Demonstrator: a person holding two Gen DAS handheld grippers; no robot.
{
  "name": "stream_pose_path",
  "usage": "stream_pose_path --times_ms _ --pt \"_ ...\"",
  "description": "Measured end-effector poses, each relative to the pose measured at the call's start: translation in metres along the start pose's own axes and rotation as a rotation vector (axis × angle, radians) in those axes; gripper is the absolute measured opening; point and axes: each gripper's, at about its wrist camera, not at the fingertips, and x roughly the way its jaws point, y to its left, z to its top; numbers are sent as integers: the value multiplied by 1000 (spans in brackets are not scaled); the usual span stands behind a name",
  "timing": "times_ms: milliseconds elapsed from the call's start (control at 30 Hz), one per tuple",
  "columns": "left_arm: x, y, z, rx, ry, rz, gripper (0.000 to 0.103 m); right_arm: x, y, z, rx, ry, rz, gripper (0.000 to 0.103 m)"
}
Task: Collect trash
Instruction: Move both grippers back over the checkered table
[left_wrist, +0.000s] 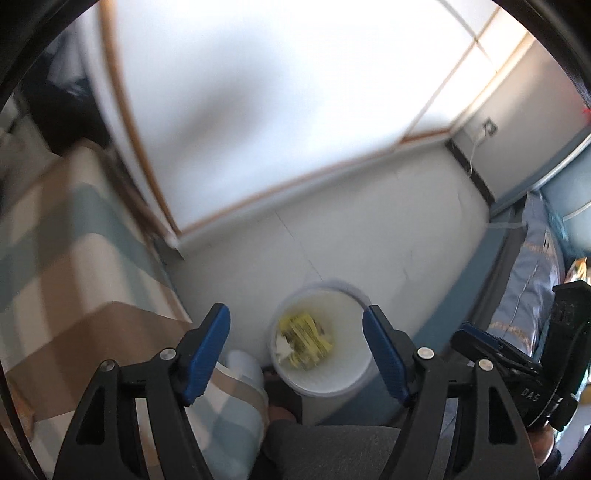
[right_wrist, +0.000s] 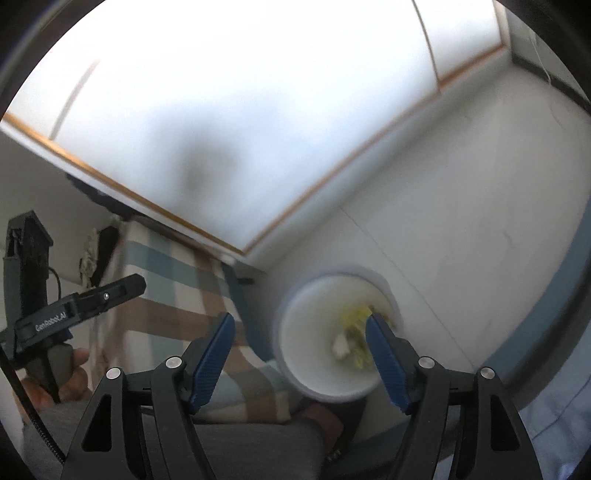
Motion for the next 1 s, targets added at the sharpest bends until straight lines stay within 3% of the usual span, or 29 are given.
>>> stream_pose_path --times_ms 167,433,600,800,867,1000 --pt "-51 27 -11 -41 -136 55 72 -32 43 10 -96 -95 30 76" --pt "-140 83 -32 -152 -380 227 73 -74 127 19 -247 -243 102 77" --pt "-187 112 -50 -207 -495 283 82 -82 188 12 -363 -269 160 77" --pt "-219 143 -82 -284 -575 338 85 -80 253 -9 -462 -271 274 82" --pt "-224 152 -87 -304 -585 354 92 -74 274 -17 -495 -261 302 83" --pt "-230 178 -99 -351 -584 381 94 -57 315 -36 -569 -206 368 87"
